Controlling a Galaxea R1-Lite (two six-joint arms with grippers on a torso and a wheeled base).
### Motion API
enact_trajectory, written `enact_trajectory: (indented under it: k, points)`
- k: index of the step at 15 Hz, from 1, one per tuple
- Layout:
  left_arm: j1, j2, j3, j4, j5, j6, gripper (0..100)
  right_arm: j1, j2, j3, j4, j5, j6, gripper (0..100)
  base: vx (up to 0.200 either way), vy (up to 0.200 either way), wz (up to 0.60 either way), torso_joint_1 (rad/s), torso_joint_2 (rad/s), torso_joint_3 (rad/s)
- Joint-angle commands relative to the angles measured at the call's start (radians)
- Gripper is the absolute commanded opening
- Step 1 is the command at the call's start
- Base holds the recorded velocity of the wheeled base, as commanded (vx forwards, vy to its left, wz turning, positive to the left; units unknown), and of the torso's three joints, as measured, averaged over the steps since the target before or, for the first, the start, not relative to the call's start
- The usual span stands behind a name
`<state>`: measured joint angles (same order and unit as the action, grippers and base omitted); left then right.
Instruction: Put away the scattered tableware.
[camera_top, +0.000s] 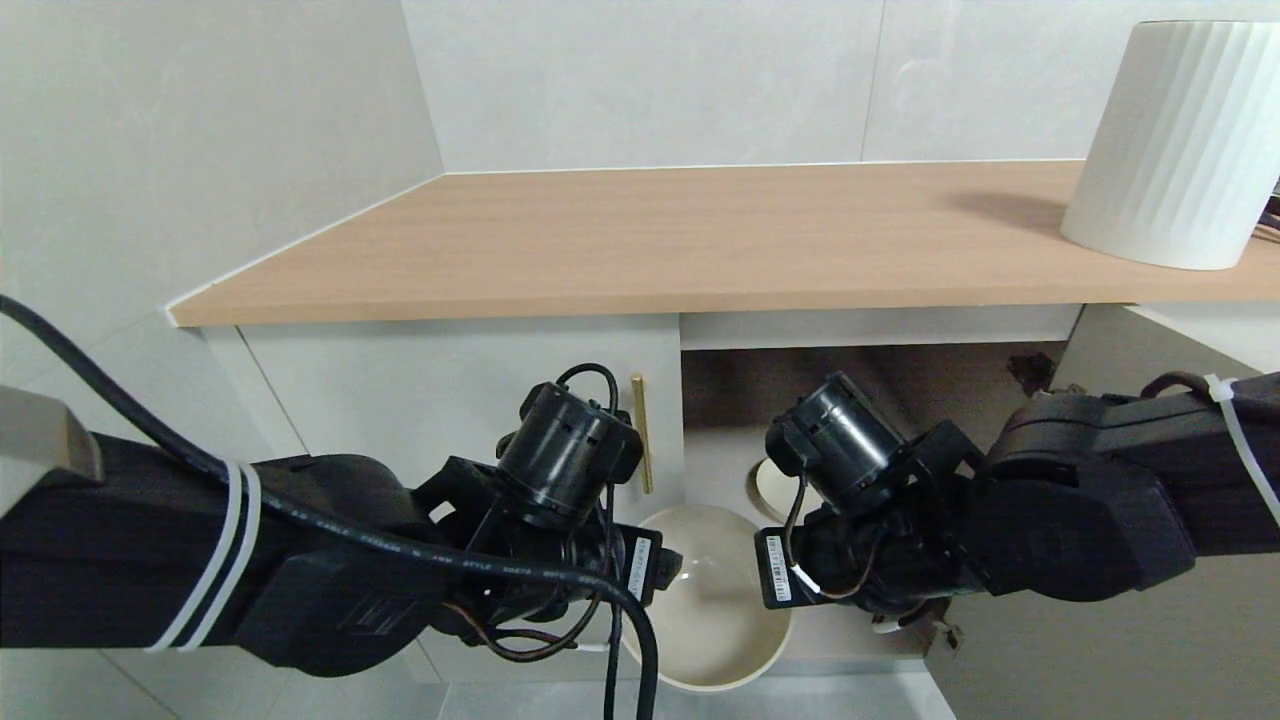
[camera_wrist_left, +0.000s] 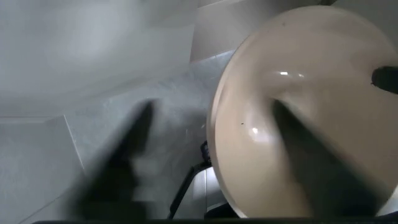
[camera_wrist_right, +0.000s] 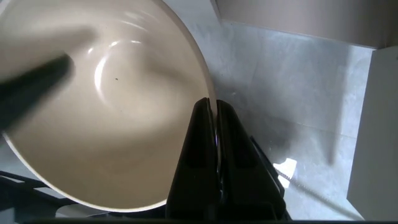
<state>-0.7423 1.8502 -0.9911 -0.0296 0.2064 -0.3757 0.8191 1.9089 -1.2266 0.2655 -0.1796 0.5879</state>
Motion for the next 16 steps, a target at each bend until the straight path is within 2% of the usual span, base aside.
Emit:
enact_trajectory:
  k: [1, 5, 7, 11, 16]
  points:
    - [0.0, -0.006, 0.0, 0.0, 0.001, 0.0, 100, -0.005, 0.005, 0.006, 0.001, -0.001, 0.0, 0, 0.0, 0.0, 0.0, 0.0, 0.0, 0.0]
    - [0.003, -0.023, 0.005, 0.0, 0.007, 0.0, 100, -0.114, 0.061, 0.021, 0.001, -0.001, 0.003, 0, 0.0, 0.0, 0.0, 0.0, 0.0, 0.0]
    - [0.003, -0.029, 0.005, 0.0, 0.007, 0.0, 100, -0.173, 0.094, 0.012, 0.0, -0.008, 0.064, 0, 0.0, 0.0, 0.0, 0.0, 0.0, 0.0]
    - [0.003, -0.029, 0.006, 0.0, 0.007, 0.0, 100, -0.25, 0.15, -0.048, -0.015, -0.135, 0.092, 0, 0.0, 0.0, 0.0, 0.0, 0.0, 0.0]
    - [0.003, -0.031, 0.006, 0.0, 0.007, 0.0, 100, -0.293, 0.203, -0.07, -0.161, -0.212, 0.102, 0, 0.0, 0.0, 0.0, 0.0, 0.0, 0.0]
